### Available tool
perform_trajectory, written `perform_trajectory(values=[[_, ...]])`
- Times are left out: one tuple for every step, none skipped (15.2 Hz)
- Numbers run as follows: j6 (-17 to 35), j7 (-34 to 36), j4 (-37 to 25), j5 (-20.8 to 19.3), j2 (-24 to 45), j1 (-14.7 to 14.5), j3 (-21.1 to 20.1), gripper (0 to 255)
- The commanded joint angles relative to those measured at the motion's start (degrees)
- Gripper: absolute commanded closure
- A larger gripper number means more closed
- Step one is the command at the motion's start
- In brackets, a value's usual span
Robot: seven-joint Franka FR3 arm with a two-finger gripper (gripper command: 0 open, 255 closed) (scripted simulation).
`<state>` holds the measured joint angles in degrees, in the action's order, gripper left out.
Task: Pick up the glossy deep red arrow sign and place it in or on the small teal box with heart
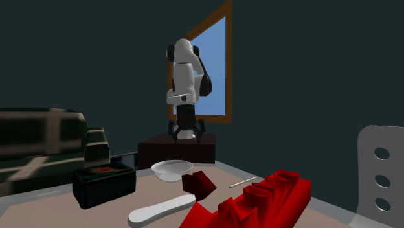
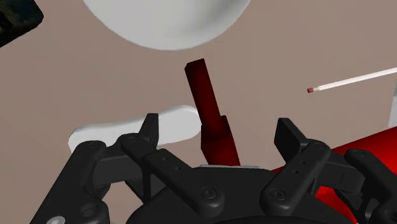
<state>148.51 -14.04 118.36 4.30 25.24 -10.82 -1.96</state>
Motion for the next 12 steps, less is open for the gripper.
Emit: perform_trajectory(values=[[0.9, -0.3, -3.8, -0.5, 4.3, -0.4, -0.2, 0], [1.2, -0.4, -5.8, -0.8, 6.4, -0.7, -0.2, 0], [1.4, -0.5, -7.9, -1.1, 8.6, -1.1, -0.3, 0], [1.6, -0.5, -10.1, -1.3, 10.8, -1.4, -0.3, 0], [1.7, -0.6, -12.4, -1.6, 13.0, -1.7, -0.4, 0], [1.7, -0.7, -14.8, -1.9, 15.2, -2.0, -0.4, 0], [1.6, -0.8, -17.3, -2.2, 17.4, -2.4, -0.4, 0], [1.5, -0.8, -18.5, -2.3, 18.5, -2.5, -0.4, 0], [1.9, -0.8, -18.8, -2.3, 19.2, -2.6, -0.4, 0], [2.2, -0.8, -19.2, -2.3, 19.9, -2.6, -0.4, 0], [2.5, -0.8, -19.7, -2.3, 20.7, -2.6, -0.4, 0], [2.8, -0.8, -20.1, -2.3, 21.4, -2.7, -0.4, 0]])
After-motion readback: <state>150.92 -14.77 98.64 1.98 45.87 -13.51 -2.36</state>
